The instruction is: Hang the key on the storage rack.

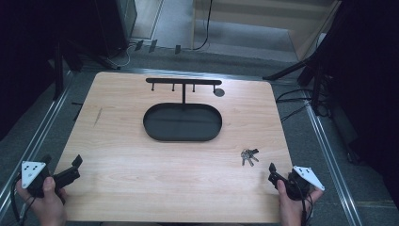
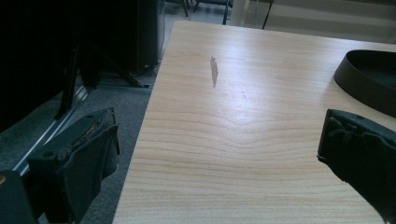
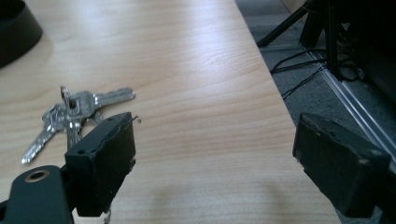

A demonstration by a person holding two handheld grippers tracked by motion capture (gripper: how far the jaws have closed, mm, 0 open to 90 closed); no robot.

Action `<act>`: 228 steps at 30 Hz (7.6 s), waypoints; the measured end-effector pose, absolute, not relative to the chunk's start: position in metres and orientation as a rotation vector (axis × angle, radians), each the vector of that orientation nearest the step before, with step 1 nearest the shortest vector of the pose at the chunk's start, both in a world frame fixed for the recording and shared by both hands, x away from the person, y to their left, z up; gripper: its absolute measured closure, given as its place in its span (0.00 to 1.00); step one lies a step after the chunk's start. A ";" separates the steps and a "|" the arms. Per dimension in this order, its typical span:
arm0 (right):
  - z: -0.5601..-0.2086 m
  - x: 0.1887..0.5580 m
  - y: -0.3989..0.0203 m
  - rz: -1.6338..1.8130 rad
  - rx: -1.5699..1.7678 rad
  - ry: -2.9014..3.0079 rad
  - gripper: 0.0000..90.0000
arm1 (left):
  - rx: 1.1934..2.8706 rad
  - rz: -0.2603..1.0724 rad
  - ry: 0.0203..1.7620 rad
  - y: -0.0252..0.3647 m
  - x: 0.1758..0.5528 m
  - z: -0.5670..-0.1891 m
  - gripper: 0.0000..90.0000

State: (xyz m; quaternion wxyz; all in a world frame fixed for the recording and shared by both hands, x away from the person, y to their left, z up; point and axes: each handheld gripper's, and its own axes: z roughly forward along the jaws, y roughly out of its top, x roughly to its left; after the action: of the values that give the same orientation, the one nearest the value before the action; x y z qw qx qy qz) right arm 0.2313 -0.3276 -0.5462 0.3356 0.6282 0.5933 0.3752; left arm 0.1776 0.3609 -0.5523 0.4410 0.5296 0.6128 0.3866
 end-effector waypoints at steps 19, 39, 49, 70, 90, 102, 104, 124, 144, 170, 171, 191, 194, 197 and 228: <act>-0.497 0.268 -0.302 0.763 1.477 1.844 0.15 | 1.311 0.947 1.518 0.362 0.176 -0.552 0.00; -0.490 0.318 -0.279 0.544 1.592 2.167 0.20 | 1.313 0.944 1.517 0.362 0.176 -0.552 0.00; -0.495 0.324 -0.264 0.448 1.620 2.327 0.34 | 1.313 0.940 1.518 0.363 0.176 -0.552 0.00; -0.511 0.339 -0.252 0.408 1.638 2.399 0.61 | 1.315 0.942 1.517 0.362 0.177 -0.552 0.00; -0.480 0.344 -0.260 0.479 1.593 2.425 0.95 | 1.315 0.942 1.517 0.362 0.177 -0.552 0.00; -0.458 0.346 -0.251 0.503 1.528 2.416 1.00 | 1.314 0.941 1.519 0.362 0.177 -0.552 0.00; -0.455 0.348 -0.249 0.501 1.520 2.413 1.00 | 1.314 0.941 1.519 0.362 0.177 -0.552 0.00; -0.404 0.361 -0.218 0.526 1.493 2.374 1.00 | 1.312 0.938 1.523 0.363 0.177 -0.552 0.00; -0.353 0.380 -0.167 0.586 1.506 2.339 1.00 | 1.309 0.936 1.523 0.363 0.177 -0.552 0.00; -0.312 0.404 -0.107 0.596 1.485 2.298 1.00 | 1.303 0.929 1.525 0.364 0.177 -0.552 0.00; -0.312 0.405 -0.104 0.596 1.483 2.291 1.00 | 1.303 0.928 1.524 0.364 0.177 -0.552 0.00; -0.311 0.417 -0.092 0.587 1.463 2.239 1.00 | 1.299 0.923 1.522 0.364 0.177 -0.552 0.00; -0.313 0.419 -0.092 0.583 1.458 2.234 1.00 | 1.299 0.922 1.523 0.365 0.177 -0.552 0.00; -0.315 0.419 -0.093 0.563 1.457 2.225 1.00 | 1.298 0.921 1.523 0.364 0.177 -0.552 0.00; -0.354 0.415 -0.138 0.539 1.569 2.146 0.79 | 1.306 0.925 1.524 0.364 0.178 -0.552 0.00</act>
State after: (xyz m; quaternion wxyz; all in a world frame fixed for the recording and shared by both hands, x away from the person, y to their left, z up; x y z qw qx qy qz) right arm 0.4147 -0.1383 -0.3538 0.2129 0.5651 0.7731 0.1943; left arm 0.1776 0.3640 -0.5524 0.4493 0.5281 0.6160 0.3739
